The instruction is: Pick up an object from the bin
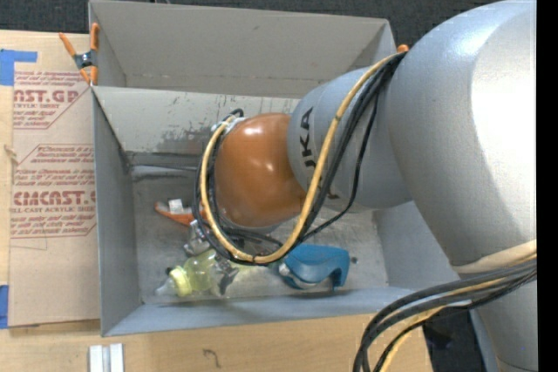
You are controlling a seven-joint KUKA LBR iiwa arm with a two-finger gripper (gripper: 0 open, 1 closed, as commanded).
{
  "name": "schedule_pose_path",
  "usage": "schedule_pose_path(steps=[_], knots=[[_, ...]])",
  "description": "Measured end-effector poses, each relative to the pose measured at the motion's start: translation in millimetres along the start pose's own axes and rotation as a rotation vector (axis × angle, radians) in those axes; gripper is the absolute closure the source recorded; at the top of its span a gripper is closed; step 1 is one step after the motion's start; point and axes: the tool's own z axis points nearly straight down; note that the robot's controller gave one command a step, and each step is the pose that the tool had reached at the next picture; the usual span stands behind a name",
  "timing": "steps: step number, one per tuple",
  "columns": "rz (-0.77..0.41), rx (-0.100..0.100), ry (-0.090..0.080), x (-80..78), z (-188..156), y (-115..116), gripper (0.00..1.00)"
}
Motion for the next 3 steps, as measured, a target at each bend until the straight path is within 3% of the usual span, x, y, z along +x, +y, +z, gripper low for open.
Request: schedule_pose_path(steps=[3], knots=[[0.000,-0.001,0.002,1.9,-14,0,1.00]])
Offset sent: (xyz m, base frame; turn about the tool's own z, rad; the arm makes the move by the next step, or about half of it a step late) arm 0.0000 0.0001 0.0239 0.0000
